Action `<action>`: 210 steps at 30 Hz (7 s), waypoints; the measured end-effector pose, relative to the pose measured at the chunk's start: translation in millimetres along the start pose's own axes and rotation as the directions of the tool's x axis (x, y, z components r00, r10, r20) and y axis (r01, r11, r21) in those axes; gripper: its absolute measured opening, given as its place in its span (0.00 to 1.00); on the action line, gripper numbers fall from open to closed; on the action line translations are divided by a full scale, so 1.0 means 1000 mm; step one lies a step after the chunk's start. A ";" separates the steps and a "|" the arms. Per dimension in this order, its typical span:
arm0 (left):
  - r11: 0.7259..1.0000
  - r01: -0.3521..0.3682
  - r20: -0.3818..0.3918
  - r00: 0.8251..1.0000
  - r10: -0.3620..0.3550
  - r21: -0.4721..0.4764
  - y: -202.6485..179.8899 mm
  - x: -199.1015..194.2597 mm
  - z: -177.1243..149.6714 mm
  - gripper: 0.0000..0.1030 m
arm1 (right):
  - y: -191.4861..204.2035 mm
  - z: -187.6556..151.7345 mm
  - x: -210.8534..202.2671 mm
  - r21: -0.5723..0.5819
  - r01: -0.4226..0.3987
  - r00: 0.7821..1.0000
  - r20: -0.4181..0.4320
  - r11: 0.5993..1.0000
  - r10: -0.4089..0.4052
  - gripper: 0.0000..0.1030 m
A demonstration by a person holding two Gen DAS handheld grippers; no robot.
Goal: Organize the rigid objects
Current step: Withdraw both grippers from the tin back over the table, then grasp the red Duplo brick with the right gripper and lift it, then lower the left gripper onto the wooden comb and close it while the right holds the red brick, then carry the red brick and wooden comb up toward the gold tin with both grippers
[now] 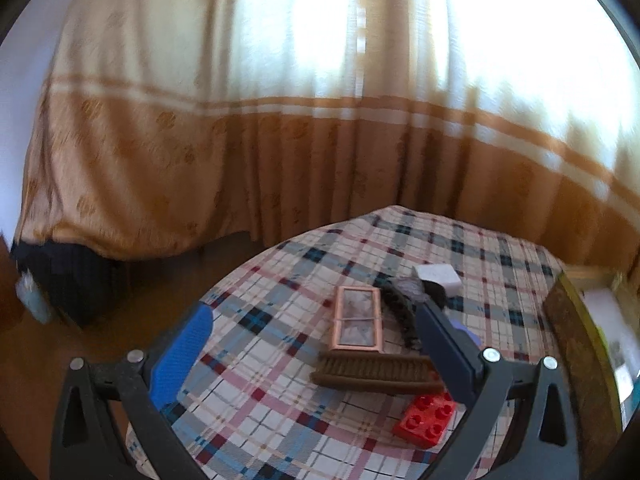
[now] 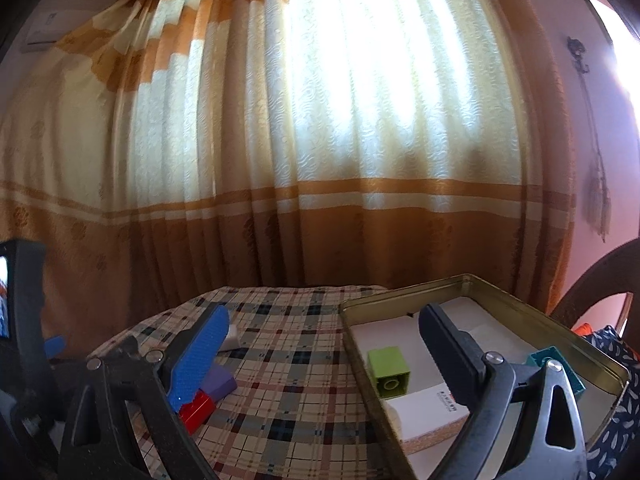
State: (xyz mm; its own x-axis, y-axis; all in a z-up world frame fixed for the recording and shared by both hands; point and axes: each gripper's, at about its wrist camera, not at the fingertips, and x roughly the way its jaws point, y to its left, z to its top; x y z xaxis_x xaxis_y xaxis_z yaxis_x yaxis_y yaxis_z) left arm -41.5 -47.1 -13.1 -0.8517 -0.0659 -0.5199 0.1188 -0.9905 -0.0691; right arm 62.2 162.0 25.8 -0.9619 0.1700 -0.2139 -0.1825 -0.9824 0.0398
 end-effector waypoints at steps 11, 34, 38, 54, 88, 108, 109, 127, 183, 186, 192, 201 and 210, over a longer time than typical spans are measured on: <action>0.974 -0.161 -0.028 0.987 0.158 -0.158 0.059 0.008 0.002 0.99 | 0.035 -0.007 0.018 -0.108 -0.169 0.981 -0.111 0.980 0.157 0.95; 0.975 -0.147 -0.136 0.983 0.124 -0.168 0.073 0.027 -0.001 0.99 | 0.111 -0.061 0.094 -0.149 -0.365 0.753 -0.627 0.919 0.197 0.46; 0.988 -0.101 -0.154 0.985 0.082 -0.116 0.065 0.031 0.000 0.99 | 0.090 -0.058 0.089 -0.161 -0.336 0.770 -0.615 0.928 0.172 0.33; 0.988 0.137 -0.263 0.958 -0.115 0.065 0.005 0.025 -0.005 0.99 | 0.031 -0.032 0.060 0.037 -0.255 0.873 -0.420 0.966 0.247 0.33; 0.981 0.183 -0.435 0.890 -0.136 0.069 0.013 0.033 -0.032 0.66 | 0.021 -0.032 0.060 0.069 -0.236 0.878 -0.412 0.969 0.243 0.33; 0.977 0.170 -0.392 0.913 -0.109 0.125 0.002 0.034 -0.035 0.26 | 0.024 -0.032 0.061 0.057 -0.244 0.877 -0.413 0.968 0.245 0.33; 0.979 0.171 -0.392 0.913 -0.116 0.108 0.006 0.035 -0.034 0.23 | 0.024 -0.031 0.060 0.057 -0.244 0.878 -0.410 0.968 0.246 0.33; 0.970 0.227 -0.029 0.974 -0.226 0.089 -0.012 -0.013 0.001 0.23 | 0.010 -0.009 0.014 0.041 -0.174 0.979 -0.102 0.984 0.178 0.33; 0.976 0.129 0.033 0.990 -0.137 0.174 -0.049 -0.022 -0.014 0.23 | 0.010 -0.009 -0.005 -0.002 -0.126 0.992 -0.033 0.992 0.126 0.33; 0.976 0.130 0.034 0.990 -0.138 0.177 -0.051 -0.025 -0.016 0.23 | 0.006 -0.008 -0.007 0.011 -0.126 0.992 -0.030 0.992 0.126 0.33; 0.974 0.128 0.045 0.989 -0.139 0.186 -0.054 -0.032 -0.018 0.23 | -0.003 -0.007 -0.020 0.007 -0.100 0.995 0.006 0.995 0.100 0.33; 0.972 0.134 0.044 0.988 -0.145 0.193 -0.056 -0.036 -0.019 0.23 | -0.027 -0.007 -0.024 0.042 -0.056 0.998 -0.004 0.998 0.056 0.33; 0.968 0.149 0.042 0.986 -0.160 0.200 -0.061 -0.043 -0.022 0.23 | -0.046 -0.005 -0.029 0.054 -0.015 1.000 0.003 0.998 0.015 0.33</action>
State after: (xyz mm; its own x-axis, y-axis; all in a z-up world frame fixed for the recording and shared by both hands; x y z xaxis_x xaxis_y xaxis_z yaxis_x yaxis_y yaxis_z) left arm -1.4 18.7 -5.2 -0.8802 0.0888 -0.4662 -0.1138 -0.9932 0.0256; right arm 99.5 202.2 25.4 -0.9651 0.1559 -0.2105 -0.1791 -0.9792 0.0957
